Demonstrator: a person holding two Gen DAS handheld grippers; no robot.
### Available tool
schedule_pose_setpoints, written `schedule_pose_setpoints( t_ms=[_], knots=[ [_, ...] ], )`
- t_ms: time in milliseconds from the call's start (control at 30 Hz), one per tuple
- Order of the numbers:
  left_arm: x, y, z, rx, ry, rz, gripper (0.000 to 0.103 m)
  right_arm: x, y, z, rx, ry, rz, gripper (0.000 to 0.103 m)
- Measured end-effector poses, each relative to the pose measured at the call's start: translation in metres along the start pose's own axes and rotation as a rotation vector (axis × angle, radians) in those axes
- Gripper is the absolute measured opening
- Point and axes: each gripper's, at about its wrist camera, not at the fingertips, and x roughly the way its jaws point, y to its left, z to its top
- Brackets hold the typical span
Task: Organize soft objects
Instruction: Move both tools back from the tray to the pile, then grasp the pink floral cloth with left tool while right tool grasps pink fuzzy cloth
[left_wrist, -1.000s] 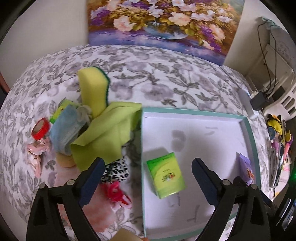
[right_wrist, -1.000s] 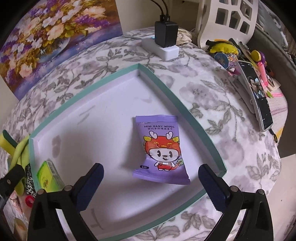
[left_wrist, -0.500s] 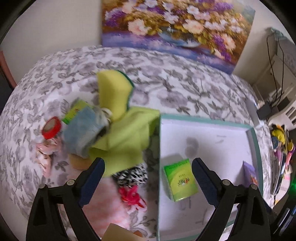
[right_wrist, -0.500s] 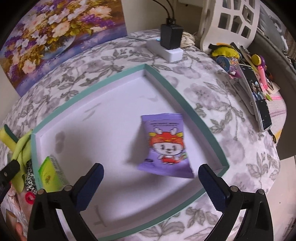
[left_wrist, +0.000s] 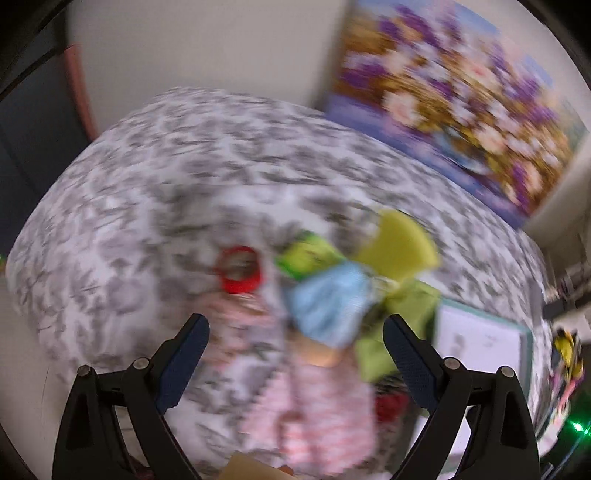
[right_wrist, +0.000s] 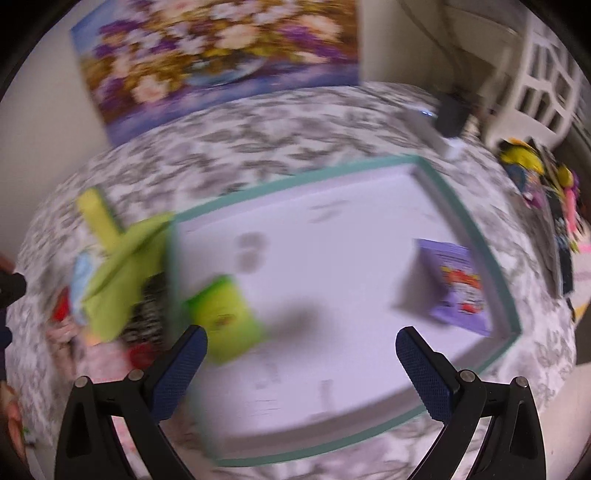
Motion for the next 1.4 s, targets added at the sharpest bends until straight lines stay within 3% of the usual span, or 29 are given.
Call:
schedule_pose_setpoints(
  t_ms=[267,433,667,933,1133,1233,1400],
  knots=[
    [-0.001,0.093,0.013,-0.180,-0.021,0.115,0.095,-0.006,0.070,-0.004,-0.092,0.006,0.094,0.103],
    [0.011,0.119,0.009,-0.242,0.018,0.146,0.095,-0.005,0.111,-0.012,-0.151,0.030,0.157,0.103],
    [0.024,0.115,0.003,-0.207,0.063,0.168,0.095,0.008,0.142,-0.029,-0.211,0.108,0.200,0.103],
    [0.057,0.102,-0.005,-0.122,0.209,0.183,0.095,0.038,0.161,-0.053,-0.273,0.254,0.190,0.103],
    [0.076,0.100,-0.008,-0.107,0.272,0.190,0.095,0.037,0.170,-0.062,-0.326,0.262,0.139,0.102],
    [0.079,0.102,-0.008,-0.111,0.290,0.190,0.095,0.031,0.174,-0.062,-0.356,0.224,0.118,0.100],
    [0.077,0.105,-0.005,-0.121,0.282,0.184,0.095,0.031,0.180,-0.064,-0.355,0.240,0.161,0.088]
  ],
)
